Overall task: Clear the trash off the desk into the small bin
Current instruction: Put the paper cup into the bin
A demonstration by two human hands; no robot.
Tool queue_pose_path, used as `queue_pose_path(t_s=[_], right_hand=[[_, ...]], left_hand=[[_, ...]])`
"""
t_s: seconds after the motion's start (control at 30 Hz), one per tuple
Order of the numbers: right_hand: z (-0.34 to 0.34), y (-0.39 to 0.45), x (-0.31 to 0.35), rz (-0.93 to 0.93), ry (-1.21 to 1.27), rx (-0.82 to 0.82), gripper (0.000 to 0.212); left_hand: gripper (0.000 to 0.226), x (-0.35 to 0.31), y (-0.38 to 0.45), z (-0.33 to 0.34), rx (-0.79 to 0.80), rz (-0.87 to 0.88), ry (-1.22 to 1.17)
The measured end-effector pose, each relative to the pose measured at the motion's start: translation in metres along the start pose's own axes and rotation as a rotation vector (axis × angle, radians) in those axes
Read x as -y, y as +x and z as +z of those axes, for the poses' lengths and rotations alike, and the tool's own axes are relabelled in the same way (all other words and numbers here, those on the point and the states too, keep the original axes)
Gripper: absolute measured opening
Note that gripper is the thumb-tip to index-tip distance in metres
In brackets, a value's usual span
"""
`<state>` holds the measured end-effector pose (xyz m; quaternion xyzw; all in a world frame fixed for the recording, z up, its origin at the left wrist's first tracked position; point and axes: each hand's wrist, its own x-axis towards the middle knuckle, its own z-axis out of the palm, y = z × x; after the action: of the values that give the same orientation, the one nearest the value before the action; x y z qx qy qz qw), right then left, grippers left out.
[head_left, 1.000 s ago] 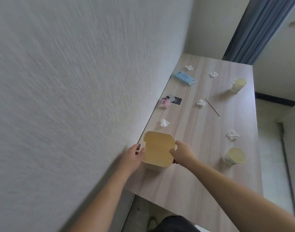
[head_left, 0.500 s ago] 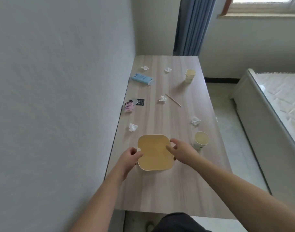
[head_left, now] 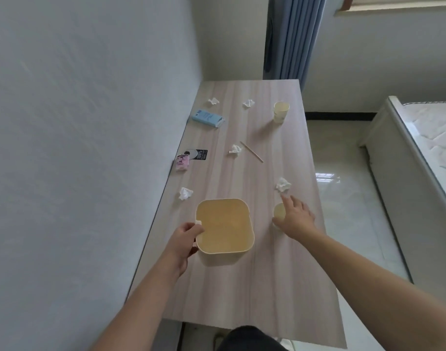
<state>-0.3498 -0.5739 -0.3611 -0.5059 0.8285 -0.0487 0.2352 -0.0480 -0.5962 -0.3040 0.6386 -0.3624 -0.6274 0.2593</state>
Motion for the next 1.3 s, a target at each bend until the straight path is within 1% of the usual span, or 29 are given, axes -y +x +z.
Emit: queue_pose_path(t_s=[0.1,0.2,0.4,0.5,0.6,0.67,0.77,0.87,0.93,1.03,1.1,1.17,1.23,1.3], right_hand=[[0.003,0.010,-0.010,-0.075,-0.060,0.099,0.087],[0.008,0.015,-0.019,-0.119,-0.079,0.152,0.085],[0.011,0.008,-0.039,-0.230,-0.072,0.097,0.076],[0.004,0.002,-0.040,-0.240,0.017,0.100,0.077],[-0.012,-0.011,-0.037,-0.254,0.203,0.036,0.077],[-0.026,-0.027,-0.034,-0.295,0.359,-0.050,0.078],[-0.049,-0.056,-0.032,-0.392,0.540,-0.189,0.080],[-0.065,-0.090,-0.026,-0.495,0.629,-0.256,0.083],[-0.069,-0.110,-0.021,-0.571,0.578,-0.230,0.082],[-0.063,-0.132,-0.017,-0.657,0.437,-0.027,0.081],[-0.050,-0.142,-0.013,-0.667,0.311,0.065,0.085],[-0.039,-0.151,-0.010,-0.604,0.250,0.087,0.092],[-0.030,-0.161,-0.008,-0.542,0.224,0.047,0.096],[-0.023,-0.170,-0.003,-0.481,0.192,0.035,0.094]], left_hand=[[0.020,0.006,-0.012,0.011,-0.051,0.007,-0.010],[0.024,0.014,-0.024,0.020,-0.099,0.006,-0.047],[0.022,0.029,-0.046,0.032,-0.168,-0.001,-0.071],[0.019,0.036,-0.055,0.039,-0.198,0.015,-0.070],[0.027,0.039,-0.064,0.049,-0.235,0.063,-0.039],[0.033,0.037,-0.071,0.057,-0.260,0.108,0.000],[0.039,0.034,-0.077,0.068,-0.281,0.149,0.026],[0.041,0.033,-0.080,0.077,-0.276,0.177,0.039],[0.041,0.034,-0.081,0.080,-0.267,0.206,0.070],[0.041,0.032,-0.083,0.083,-0.225,0.267,0.133],[0.041,0.035,-0.085,0.083,-0.174,0.311,0.156],[0.037,0.036,-0.088,0.081,-0.114,0.362,0.189],[0.029,0.037,-0.095,0.078,-0.058,0.404,0.242],[0.035,0.038,-0.102,0.076,-0.008,0.435,0.286]])
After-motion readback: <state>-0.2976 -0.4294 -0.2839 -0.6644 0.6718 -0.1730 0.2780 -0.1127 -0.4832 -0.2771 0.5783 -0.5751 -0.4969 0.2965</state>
